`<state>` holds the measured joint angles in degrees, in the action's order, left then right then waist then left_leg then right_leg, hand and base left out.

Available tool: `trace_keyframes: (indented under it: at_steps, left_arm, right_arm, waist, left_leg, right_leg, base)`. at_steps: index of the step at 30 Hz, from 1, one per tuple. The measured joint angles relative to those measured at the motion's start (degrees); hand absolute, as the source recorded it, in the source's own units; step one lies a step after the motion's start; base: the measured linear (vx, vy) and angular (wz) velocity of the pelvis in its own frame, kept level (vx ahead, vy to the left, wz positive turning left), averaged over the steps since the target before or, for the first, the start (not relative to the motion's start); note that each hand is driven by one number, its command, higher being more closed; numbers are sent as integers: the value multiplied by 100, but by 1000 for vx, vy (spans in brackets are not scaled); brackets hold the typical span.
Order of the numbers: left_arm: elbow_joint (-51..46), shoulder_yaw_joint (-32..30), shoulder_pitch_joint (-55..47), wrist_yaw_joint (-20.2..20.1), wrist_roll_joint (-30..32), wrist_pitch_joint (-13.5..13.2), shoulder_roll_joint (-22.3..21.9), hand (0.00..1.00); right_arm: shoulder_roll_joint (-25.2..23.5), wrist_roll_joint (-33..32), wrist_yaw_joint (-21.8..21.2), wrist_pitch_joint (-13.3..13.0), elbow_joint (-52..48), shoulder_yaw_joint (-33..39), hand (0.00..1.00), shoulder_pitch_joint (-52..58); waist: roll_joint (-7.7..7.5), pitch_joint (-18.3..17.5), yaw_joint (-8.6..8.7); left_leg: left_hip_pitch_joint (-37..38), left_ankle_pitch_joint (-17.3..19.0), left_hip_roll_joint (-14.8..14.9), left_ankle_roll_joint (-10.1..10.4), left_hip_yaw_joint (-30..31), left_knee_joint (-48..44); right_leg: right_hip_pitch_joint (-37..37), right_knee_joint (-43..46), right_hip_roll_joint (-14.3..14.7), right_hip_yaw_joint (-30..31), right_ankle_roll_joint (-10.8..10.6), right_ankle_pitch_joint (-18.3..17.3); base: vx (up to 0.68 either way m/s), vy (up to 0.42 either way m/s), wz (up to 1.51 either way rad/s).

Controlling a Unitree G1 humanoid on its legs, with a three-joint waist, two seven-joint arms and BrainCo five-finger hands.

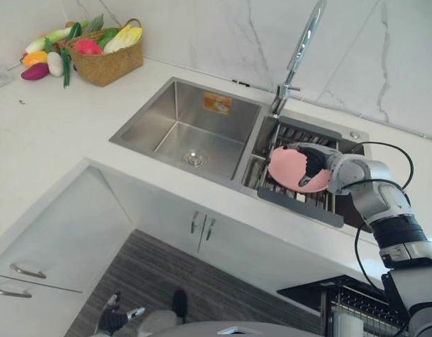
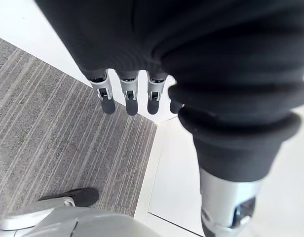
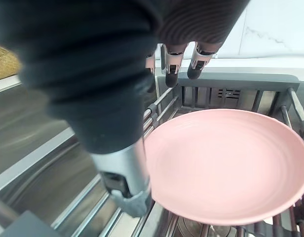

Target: Walk over to the sink, pick up the cup, carry it to the dishwasher, place the cup inside the dishwasher, then close the dishwasher door

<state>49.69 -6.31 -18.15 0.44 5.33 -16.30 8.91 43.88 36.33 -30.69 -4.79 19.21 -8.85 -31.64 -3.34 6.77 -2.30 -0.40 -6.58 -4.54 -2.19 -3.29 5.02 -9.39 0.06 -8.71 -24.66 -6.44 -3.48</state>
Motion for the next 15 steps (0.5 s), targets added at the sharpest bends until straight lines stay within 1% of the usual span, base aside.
trace_keyframes:
  at_steps: [4, 5, 12, 14, 15]
  left_arm:
    - [2, -1, -89, 2, 0, 17, 7, 0]
    - [13, 13, -151, 0, 6, 36, 6, 0]
    - [-16, 14, -150, -1, 5, 39, 6, 0]
    - [-112, 14, -135, -2, -6, 122, 6, 0]
    - [-181, 14, -86, -3, -24, 195, 7, 0]
  right_arm:
    - [2, 0, 2, 5, 2, 5, 0, 0]
    - [127, 1, 1, -4, 216, 58, 0, 5]
    - [175, 0, 1, -4, 210, 58, 0, -2]
    - [211, -4, 4, 3, 201, 99, 0, -23]
    - [262, -10, 8, 11, 200, 116, 0, -36]
  waist:
    - [54, 38, 59]
    - [78, 38, 78]
    - [106, 40, 61]
    - [162, 59, 51]
    - [217, 73, 31]
  left_leg:
    - [58, 32, 0, -35, -43, 0]
    - [151, 83, -1, -35, -101, 0]
    - [105, 39, 6, -68, -86, -1]
    - [-12, -14, 19, -55, -61, -2]
    - [-117, -61, 43, -69, -55, -3]
  right_leg:
    - [-35, 24, -11, 41, -7, -7]
    - [-112, 28, -21, 51, -12, -59]
    - [-59, 54, -25, 29, -38, -44]
    - [65, 98, -30, 4, -54, -29]
    - [180, 145, -28, -2, -42, -17]
  base:
    - [-25, -9, -4]
    - [-10, -3, -4]
    - [0, 0, 1]
    - [-13, -9, 8]
    - [-60, -23, 4]
